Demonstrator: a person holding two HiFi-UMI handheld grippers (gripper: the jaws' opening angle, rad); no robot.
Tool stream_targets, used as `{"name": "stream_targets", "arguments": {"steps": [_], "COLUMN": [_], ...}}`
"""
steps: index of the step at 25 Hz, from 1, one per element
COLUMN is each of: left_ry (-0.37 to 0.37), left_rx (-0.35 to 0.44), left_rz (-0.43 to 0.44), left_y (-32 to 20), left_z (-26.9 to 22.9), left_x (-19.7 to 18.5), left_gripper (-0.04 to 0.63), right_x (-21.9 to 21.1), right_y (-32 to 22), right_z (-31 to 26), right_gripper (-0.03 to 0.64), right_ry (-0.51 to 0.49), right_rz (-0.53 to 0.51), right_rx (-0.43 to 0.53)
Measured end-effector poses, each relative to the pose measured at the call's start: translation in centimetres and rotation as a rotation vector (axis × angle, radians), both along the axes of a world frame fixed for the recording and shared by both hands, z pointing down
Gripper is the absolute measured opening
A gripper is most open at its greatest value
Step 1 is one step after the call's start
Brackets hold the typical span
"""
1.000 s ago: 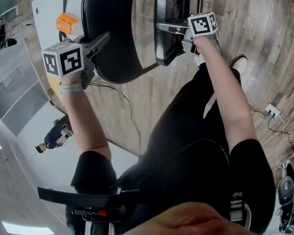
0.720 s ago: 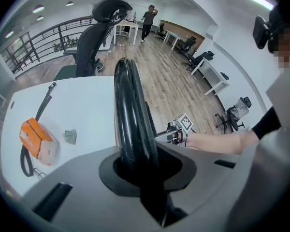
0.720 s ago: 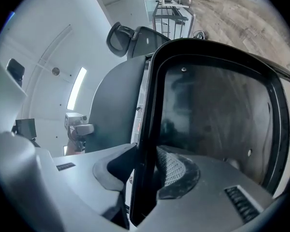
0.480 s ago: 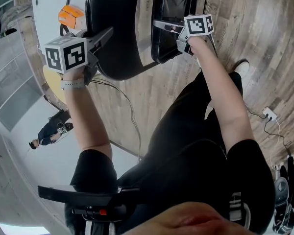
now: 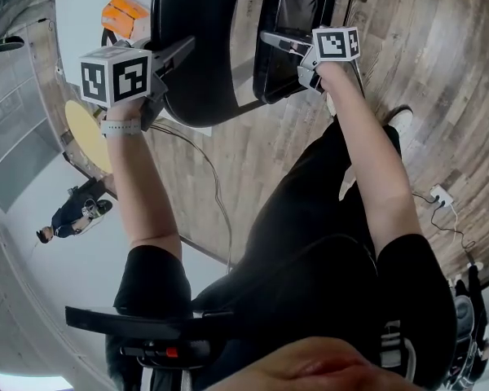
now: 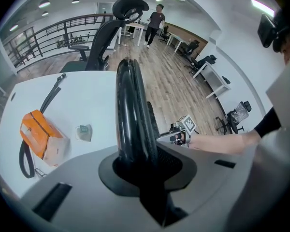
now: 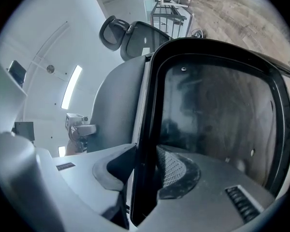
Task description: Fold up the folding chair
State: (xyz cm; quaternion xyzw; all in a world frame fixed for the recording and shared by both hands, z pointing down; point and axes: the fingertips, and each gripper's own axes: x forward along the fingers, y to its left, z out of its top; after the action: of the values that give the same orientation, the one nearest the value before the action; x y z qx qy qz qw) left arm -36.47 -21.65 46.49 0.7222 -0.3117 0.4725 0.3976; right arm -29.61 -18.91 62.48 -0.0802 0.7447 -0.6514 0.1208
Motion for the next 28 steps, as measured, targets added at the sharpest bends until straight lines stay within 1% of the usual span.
{"name": "stream_targets", "arguments": {"steps": [3, 4, 8, 10, 12, 15, 17, 18, 20, 22, 23, 25, 27, 28], "left_ry": [0.009, 0.003, -0.046, -0.065, -0.091, -0.107, -0.109, -0.103, -0.062, 0.011, 0.048, 0.117, 0.194, 0.243], "left_rx": [0.018, 0.03, 0.089, 0.166, 0.257, 0.387, 0.497, 0.552, 0.64, 0.712, 0.743, 0.783, 0.784, 0.779], "left_rz": [0.009, 0.013, 0.021, 0.001, -0.034, -0.081, -0.109, -0.128, -0.168, -0.187, -0.184, -0.16, -0.152, -0.161], "left_y": [-0.1, -0.1, -0.5, -1.1, -1.7, -1.9, -1.6, -1.2, 0.0, 1.8, 2.9, 5.6, 8.2, 9.2], "left_z": [-0.1, -0.1, -0.3, -0.8, -2.2, -5.0, -7.3, -8.3, -10.2, -11.6, -12.1, -12.7, -12.6, -12.6], "left_x": [0.2, 0.1, -0.1, -0.7, -1.5, -2.2, -2.0, -1.7, -0.4, 1.8, 3.3, 6.6, 10.3, 12.2], "left_gripper": [0.069, 0.071, 0.117, 0.157, 0.208, 0.219, 0.219, 0.219, 0.219, 0.219, 0.218, 0.218, 0.218, 0.218], "right_x": [0.1, 0.0, 0.0, 0.2, 0.9, 3.5, 5.9, 7.1, 9.7, 12.2, 13.5, 15.9, 18.0, 19.0], "right_y": [-0.1, -0.1, -0.2, -0.1, -0.2, -0.6, -0.8, -0.9, -0.8, -0.1, 0.5, 1.9, 3.6, 4.4], "right_z": [-0.1, -0.1, -0.5, -0.4, -0.1, -0.2, -0.9, -1.8, -4.2, -7.4, -9.3, -13.5, -17.7, -19.6], "right_gripper": [0.126, 0.126, 0.127, 0.129, 0.164, 0.203, 0.21, 0.212, 0.212, 0.212, 0.212, 0.212, 0.21, 0.21], "right_ry": [0.002, 0.004, 0.007, 0.019, 0.039, 0.071, 0.123, 0.156, 0.235, 0.344, 0.397, 0.47, 0.508, 0.519], "right_rz": [0.003, 0.003, 0.013, 0.02, 0.04, 0.091, 0.126, 0.142, 0.17, 0.187, 0.194, 0.201, 0.189, 0.174], "right_rx": [0.007, 0.01, 0.03, 0.059, 0.077, 0.089, 0.139, 0.186, 0.322, 0.497, 0.589, 0.75, 0.876, 0.934]}}
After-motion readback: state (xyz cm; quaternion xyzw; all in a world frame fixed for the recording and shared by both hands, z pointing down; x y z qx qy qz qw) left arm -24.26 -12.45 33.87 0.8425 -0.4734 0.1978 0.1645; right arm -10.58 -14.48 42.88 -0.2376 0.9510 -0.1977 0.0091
